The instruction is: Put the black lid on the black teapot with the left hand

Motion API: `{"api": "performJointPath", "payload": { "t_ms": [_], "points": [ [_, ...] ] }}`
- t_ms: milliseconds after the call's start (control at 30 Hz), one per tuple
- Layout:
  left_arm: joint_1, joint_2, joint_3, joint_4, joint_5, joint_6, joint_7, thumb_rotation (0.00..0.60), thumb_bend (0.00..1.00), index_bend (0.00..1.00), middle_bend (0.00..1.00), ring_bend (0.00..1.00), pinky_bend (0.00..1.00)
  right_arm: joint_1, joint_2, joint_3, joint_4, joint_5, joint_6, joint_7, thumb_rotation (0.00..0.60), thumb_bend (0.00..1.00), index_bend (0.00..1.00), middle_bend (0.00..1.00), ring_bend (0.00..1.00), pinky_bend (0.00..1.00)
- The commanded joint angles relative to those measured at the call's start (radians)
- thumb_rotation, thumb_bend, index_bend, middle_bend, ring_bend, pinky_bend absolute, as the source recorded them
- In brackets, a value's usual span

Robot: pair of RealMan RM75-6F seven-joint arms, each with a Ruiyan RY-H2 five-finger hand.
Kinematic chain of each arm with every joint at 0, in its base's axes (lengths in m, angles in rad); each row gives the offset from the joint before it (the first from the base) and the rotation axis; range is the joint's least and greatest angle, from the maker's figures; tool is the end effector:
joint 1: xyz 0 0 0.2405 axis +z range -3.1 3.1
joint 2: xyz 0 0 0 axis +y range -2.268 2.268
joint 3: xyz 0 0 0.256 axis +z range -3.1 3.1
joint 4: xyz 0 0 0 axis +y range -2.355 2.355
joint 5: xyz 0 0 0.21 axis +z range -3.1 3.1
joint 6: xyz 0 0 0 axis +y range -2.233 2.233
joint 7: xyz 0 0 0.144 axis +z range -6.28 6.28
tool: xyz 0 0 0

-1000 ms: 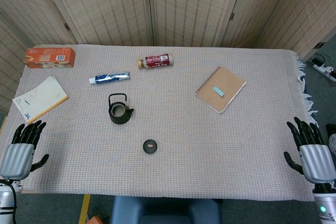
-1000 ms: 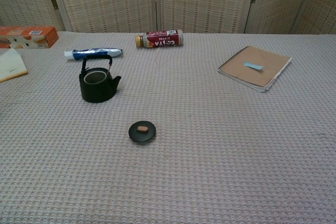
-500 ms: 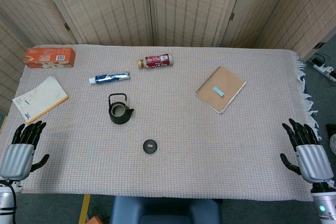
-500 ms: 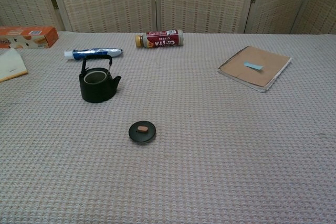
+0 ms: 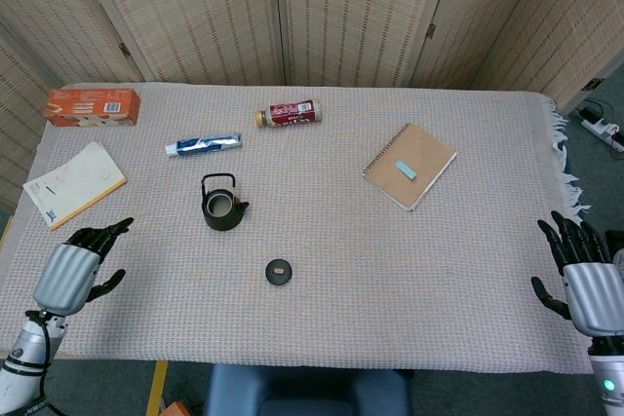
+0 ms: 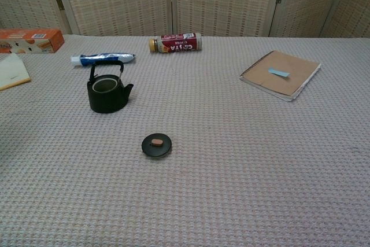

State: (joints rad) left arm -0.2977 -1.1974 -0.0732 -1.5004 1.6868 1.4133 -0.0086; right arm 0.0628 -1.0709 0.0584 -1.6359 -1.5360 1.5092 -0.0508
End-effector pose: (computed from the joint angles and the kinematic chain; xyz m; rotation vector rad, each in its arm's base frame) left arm -0.2590 0.2447 0.1270 -1.6906 -0.6812 -1.0897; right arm -0.3068 -0.1758 0.1745 1.4086 -0.8196 0.8748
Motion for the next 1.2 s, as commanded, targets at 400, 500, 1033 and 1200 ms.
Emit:
{"api": "performJointPath", "payload": {
  "t_ms": [400, 500, 1033, 1200],
  "points": [
    [-0.337, -0.111, 0.024, 0.069, 0.185, -0.319, -0.028, 0.6, 0.21, 0.21, 0.8, 0.82, 0.82, -0.013, 0.001, -0.007, -0.009, -0.01, 0.02, -0.001, 0.6, 0.37, 0.0, 0.0, 0.05, 0.0],
    [-0.377, -0.151, 0.027, 0.087, 0.18, -0.365, -0.011, 0.6, 0.21, 0.21, 0.8, 0.8, 0.83, -0.015, 0.002, -0.008, -0.005, -0.007, 0.019, 0.005, 0.6, 0.37, 0.0, 0.0, 0.05, 0.0],
    [-0.486, -0.296, -0.002, 0.104, -0.006, -0.595, 0.207, 0.6, 0.21, 0.2, 0.84, 0.85, 0.83, -0.023, -0.012, -0.008, 0.02, -0.023, 0.041, 0.031, 0.6, 0.37, 0.0, 0.0, 0.06, 0.0],
    [-0.516, -0.324, -0.015, 0.089, -0.088, -0.668, 0.275, 0.6, 0.21, 0.19, 0.86, 0.86, 0.84, -0.03, -0.014, -0.009, 0.026, -0.018, 0.047, 0.04, 0.6, 0.37, 0.0, 0.0, 0.06, 0.0]
  ]
}}
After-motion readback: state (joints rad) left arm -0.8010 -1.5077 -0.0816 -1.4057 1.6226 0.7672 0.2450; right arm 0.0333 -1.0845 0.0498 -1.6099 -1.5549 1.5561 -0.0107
